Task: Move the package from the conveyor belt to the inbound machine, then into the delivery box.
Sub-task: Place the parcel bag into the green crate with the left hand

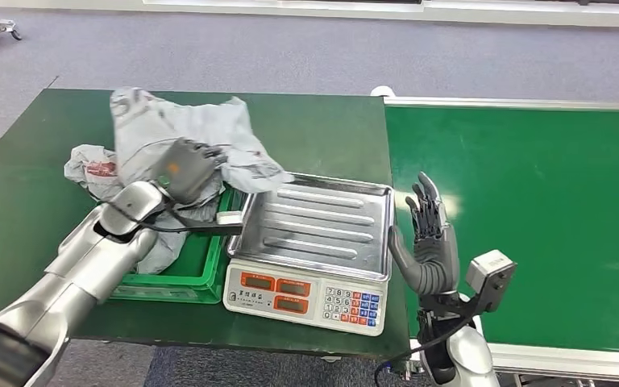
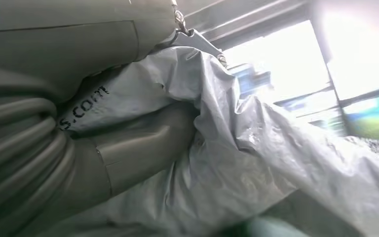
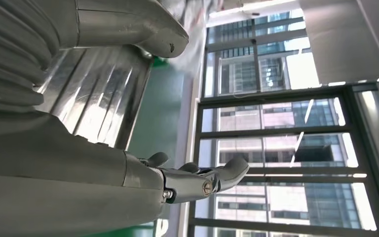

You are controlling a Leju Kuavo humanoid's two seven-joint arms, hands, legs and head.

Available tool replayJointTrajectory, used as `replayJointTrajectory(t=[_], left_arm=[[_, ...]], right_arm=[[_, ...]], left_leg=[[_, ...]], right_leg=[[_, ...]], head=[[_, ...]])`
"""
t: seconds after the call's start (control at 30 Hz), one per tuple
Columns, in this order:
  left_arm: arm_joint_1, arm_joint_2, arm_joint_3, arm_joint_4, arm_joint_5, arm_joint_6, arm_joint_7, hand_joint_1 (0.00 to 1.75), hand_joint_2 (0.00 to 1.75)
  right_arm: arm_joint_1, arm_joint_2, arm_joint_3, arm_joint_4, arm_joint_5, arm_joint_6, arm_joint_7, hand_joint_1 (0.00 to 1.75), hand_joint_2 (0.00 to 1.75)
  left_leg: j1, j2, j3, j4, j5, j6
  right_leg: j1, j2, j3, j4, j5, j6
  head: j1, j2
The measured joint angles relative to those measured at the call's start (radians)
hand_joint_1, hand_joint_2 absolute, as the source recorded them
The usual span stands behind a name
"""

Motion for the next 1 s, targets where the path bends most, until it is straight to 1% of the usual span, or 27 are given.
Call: replayJointTrajectory(t=[0.07,0.17,0.23,0.33,0.47,0.6,0.7,0.8,0.87,1.0], left_arm=[[0.053,0.009,0.086,0.025,-0.048,0.018,0.027,1.75,1.75],[0.13,0.004,0.203,0.038,-0.133,0.015,0.071,1.75,1.75],[0.167,-0.002,0.261,0.039,-0.18,0.013,0.099,1.75,1.75],[0.196,-0.011,0.321,0.039,-0.209,0.013,0.118,1.75,1.75],[0.217,-0.019,0.362,0.036,-0.226,0.007,0.126,1.75,1.75],[0.248,-0.03,0.409,0.017,-0.27,-0.015,0.148,0.0,1.75],[0.276,-0.05,0.464,-0.007,-0.242,-0.035,0.11,0.0,1.75],[0.304,-0.082,0.514,-0.047,-0.18,-0.028,0.05,0.0,1.75],[0.327,-0.112,0.535,-0.091,-0.101,-0.036,0.005,0.0,1.75],[0.372,-0.171,0.544,-0.214,0.077,-0.106,-0.051,0.0,1.75]], right_arm=[[0.017,0.0,-0.009,-0.015,0.009,-0.009,0.005,0.0,1.75],[0.032,0.0,-0.02,-0.026,0.021,-0.012,0.014,0.0,1.75],[0.04,0.001,-0.026,-0.027,0.026,-0.012,0.016,0.0,1.75],[0.048,0.002,-0.031,-0.027,0.028,-0.012,0.017,0.0,1.75],[0.051,0.004,-0.031,-0.027,0.032,-0.012,0.018,0.0,1.75],[0.061,0.005,-0.032,-0.031,0.041,-0.012,0.019,0.0,1.75],[0.069,0.006,-0.033,-0.038,0.049,-0.011,0.022,0.0,1.75],[0.069,0.007,-0.034,-0.04,0.056,-0.009,0.03,0.0,1.75],[0.069,0.008,-0.034,-0.041,0.059,-0.01,0.034,0.0,1.75],[0.069,0.011,-0.034,-0.041,0.063,-0.012,0.039,0.0,1.75]], left_leg=[[0.0,-0.002,-0.001,0.0,0.0,0.0],[0.001,0.0,-0.001,0.0,-0.001,-0.001],[0.001,0.001,-0.001,0.0,-0.002,-0.001],[0.0,0.001,0.0,0.0,-0.003,-0.001],[0.0,0.001,0.0,0.0,-0.003,-0.001],[0.001,0.001,0.0,0.0,-0.003,-0.001],[0.001,0.001,0.0,0.0,-0.003,-0.001],[0.001,0.001,0.0,0.0,-0.003,-0.001],[0.0,0.0,0.0,0.0,-0.003,-0.001],[0.0,-0.001,-0.001,0.0,-0.003,-0.001]], right_leg=[[0.0,-0.002,0.0,0.0,-0.001,-0.001],[0.0,-0.001,0.0,0.0,-0.001,-0.002],[0.0,0.0,-0.001,0.0,-0.001,-0.002],[0.0,0.0,-0.001,0.0,-0.001,-0.002],[0.0,0.0,-0.001,0.0,-0.001,-0.002],[0.0,0.0,-0.001,0.0,-0.001,-0.002],[0.0,0.0,0.0,0.0,-0.001,-0.002],[0.0,0.0,0.0,0.0,-0.002,-0.002],[0.0,-0.001,0.0,0.0,-0.002,-0.002],[-0.001,-0.002,0.0,0.0,-0.001,-0.002]], head=[[0.0,0.0],[0.0,0.0],[0.0,0.0],[0.0,0.0],[0.0,0.0],[0.0,0.0],[0.0,0.0],[0.0,0.0],[0.0,0.0],[0.0,0.0]])
